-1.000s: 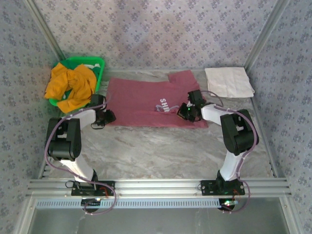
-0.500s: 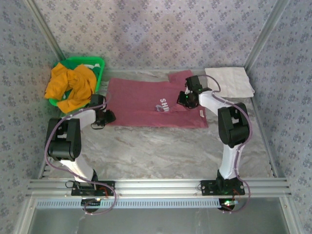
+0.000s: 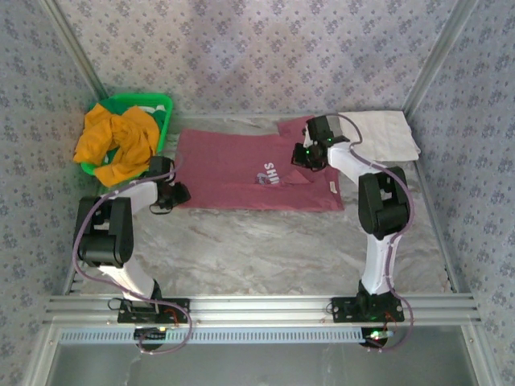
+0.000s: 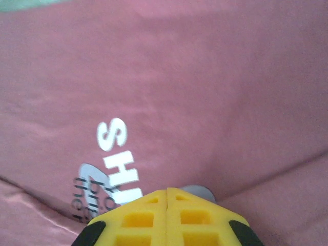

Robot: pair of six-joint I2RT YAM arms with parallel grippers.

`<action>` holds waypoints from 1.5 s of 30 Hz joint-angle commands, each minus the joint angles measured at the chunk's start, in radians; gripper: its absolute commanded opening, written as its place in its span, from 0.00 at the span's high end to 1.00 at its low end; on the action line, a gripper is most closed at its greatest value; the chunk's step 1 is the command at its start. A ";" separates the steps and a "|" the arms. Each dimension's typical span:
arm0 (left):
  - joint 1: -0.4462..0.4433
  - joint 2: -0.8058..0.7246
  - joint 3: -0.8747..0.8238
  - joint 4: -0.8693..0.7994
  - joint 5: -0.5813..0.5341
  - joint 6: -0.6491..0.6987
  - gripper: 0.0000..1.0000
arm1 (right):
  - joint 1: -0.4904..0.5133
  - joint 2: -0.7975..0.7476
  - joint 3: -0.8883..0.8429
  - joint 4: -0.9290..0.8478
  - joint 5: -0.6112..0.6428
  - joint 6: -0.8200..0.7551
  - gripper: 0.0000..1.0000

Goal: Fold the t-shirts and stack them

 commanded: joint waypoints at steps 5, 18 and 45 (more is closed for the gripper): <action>-0.003 -0.026 -0.002 -0.034 -0.014 0.000 0.64 | 0.010 0.079 0.138 -0.055 -0.072 -0.073 1.00; -0.003 -0.020 -0.010 -0.024 -0.005 -0.002 0.64 | -0.040 -0.008 -0.018 -0.120 -0.001 -0.143 0.52; -0.002 -0.007 -0.010 -0.023 -0.010 0.009 0.64 | 0.008 0.151 0.197 -0.187 -0.043 -0.367 1.00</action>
